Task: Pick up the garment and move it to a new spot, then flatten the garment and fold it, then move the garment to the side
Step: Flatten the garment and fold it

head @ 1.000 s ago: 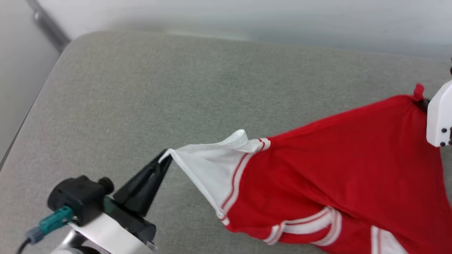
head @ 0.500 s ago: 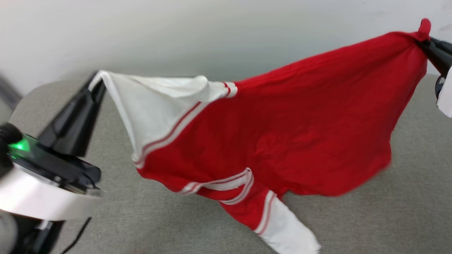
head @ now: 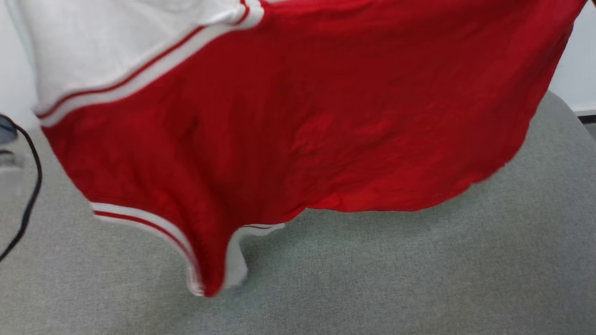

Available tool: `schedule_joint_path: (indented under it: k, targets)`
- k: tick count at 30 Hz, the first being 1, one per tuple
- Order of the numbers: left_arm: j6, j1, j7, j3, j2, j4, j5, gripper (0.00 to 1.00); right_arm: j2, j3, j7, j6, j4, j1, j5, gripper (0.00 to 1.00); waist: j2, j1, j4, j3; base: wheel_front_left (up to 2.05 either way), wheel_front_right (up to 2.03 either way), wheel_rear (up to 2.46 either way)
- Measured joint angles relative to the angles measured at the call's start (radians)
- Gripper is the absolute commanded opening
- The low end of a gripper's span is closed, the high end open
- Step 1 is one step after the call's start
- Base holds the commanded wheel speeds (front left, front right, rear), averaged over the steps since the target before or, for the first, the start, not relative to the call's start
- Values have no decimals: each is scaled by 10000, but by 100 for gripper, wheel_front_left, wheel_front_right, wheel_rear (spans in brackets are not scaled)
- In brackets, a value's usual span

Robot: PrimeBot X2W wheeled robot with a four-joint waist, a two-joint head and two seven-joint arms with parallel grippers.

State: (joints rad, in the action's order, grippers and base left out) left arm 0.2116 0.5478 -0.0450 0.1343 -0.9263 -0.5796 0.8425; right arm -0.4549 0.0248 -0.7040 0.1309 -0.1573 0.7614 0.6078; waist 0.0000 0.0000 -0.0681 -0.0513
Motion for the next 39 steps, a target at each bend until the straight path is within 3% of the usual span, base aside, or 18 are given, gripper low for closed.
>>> schedule_joint_path:
  k: [11,18,22,29,35,39]
  targets:
    - [-476,2510,-999,-63,-403,1248,518,0,280,-230,230,0,-313,830,-384,0,0,0,-261,-981,0,0,0]
    - [-1279,5180,-1634,451,-397,2811,570,0,343,-265,798,2,430,2389,-976,0,0,1,-306,-2291,0,0,0]
    - [-1755,7239,-1801,1024,40,4339,134,0,412,-73,1329,2,1358,3643,-1565,0,0,1,-274,-3192,0,0,0]
    - [-2397,10907,-1379,1902,1413,7572,-903,0,844,-13,2821,10,3770,6278,-2596,0,0,2,-131,-4708,0,0,0]
    - [-2800,13021,-186,2357,2445,9871,-1661,0,1250,-81,4472,10,5622,8035,-3628,0,0,3,79,-5770,0,0,0]
    - [-3024,13475,656,2581,2871,11006,-1870,0,1626,-174,5532,8,6661,8513,-4259,0,0,3,254,-6242,0,0,0]
